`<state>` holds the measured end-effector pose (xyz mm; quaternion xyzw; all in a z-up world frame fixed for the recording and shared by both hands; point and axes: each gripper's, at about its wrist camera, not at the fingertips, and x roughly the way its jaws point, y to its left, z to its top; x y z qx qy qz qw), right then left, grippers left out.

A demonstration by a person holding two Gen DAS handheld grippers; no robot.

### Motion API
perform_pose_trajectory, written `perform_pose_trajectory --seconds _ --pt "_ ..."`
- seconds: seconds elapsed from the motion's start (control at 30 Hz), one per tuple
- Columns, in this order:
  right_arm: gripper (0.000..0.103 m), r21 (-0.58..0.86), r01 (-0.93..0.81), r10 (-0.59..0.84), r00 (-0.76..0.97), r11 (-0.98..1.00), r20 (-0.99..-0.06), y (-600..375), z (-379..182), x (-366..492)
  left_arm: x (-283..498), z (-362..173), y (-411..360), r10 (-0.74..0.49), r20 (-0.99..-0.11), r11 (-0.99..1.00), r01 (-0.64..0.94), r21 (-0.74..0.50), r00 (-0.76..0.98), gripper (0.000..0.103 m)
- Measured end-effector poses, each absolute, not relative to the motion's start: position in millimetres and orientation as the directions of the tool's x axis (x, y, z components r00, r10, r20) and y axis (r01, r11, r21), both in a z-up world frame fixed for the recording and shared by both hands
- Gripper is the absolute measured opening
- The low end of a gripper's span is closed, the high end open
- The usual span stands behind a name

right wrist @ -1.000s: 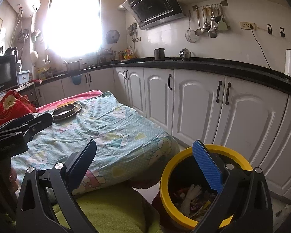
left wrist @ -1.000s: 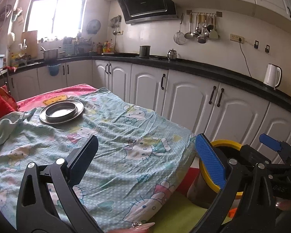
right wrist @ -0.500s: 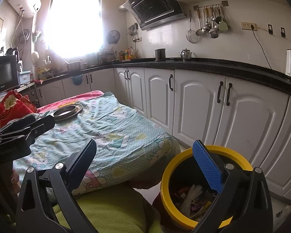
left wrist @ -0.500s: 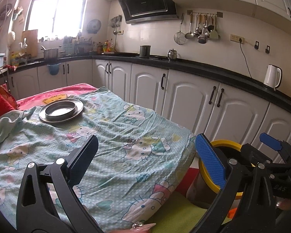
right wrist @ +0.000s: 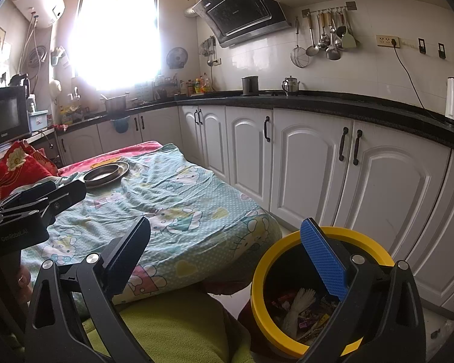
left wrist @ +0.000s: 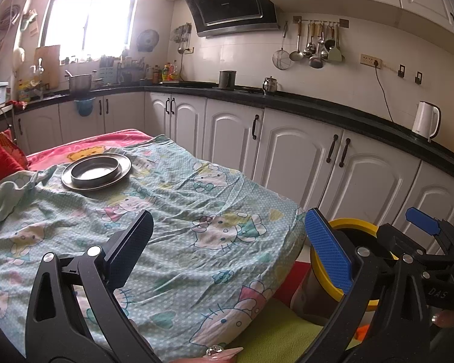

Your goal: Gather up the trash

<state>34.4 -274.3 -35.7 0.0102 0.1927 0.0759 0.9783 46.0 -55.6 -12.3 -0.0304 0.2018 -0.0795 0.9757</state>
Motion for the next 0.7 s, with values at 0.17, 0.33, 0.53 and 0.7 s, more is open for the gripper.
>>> perform_pose_trajectory --seconds 0.17,0.33,0.53,0.7 --pt "0.097 0.049 -0.144 0.152 0.914 0.988 -0.375 -274.0 -35.8 34.5 46.0 -13.1 -55.8 -0.170 -0.390 0.985 0.145 -0.092 0.905 0.092" --pt "0.097 0.050 -0.146 0.154 0.914 0.988 -0.375 -273.7 -35.7 34.7 46.1 -13.1 -55.6 -0.168 -0.390 0.985 0.143 -0.093 0.906 0.092" --pt "0.097 0.051 -0.144 0.152 0.915 0.988 -0.375 -273.9 -35.9 34.6 46.2 -13.2 -55.5 -0.169 -0.390 0.985 0.143 -0.093 0.905 0.092" --pt "0.097 0.049 -0.145 0.153 0.914 0.988 -0.375 -274.0 -35.5 34.4 45.9 -13.8 -55.0 -0.166 -0.388 0.986 0.141 -0.092 0.907 0.092"
